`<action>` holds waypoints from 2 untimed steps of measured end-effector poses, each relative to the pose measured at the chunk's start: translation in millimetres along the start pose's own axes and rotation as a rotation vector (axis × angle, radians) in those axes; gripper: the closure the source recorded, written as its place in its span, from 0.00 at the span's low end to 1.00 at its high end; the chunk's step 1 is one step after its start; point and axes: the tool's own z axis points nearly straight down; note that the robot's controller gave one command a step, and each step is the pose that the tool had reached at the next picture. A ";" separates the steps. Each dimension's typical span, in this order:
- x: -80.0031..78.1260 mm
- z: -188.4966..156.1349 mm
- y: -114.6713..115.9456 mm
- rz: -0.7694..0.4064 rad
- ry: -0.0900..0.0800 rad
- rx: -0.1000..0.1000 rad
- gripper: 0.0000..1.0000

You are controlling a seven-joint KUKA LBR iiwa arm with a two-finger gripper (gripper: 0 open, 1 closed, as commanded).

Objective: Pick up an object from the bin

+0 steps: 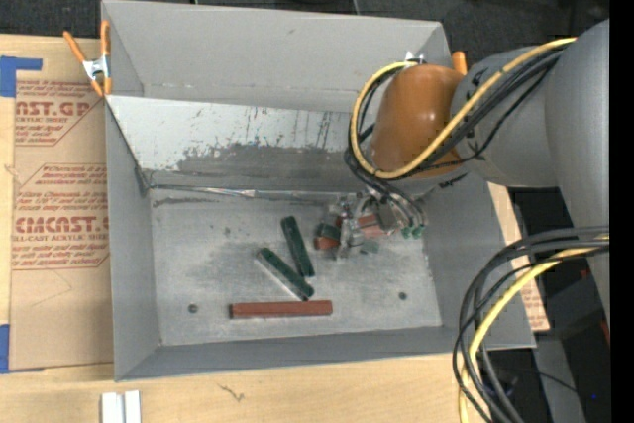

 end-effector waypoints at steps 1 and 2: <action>0.8 -2.9 0.2 0.000 0.001 0.000 1.00; 2.4 -16.1 0.7 0.000 0.007 -0.001 1.00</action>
Offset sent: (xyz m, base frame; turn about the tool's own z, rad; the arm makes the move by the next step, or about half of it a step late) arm 0.0001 0.0000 0.0663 0.0000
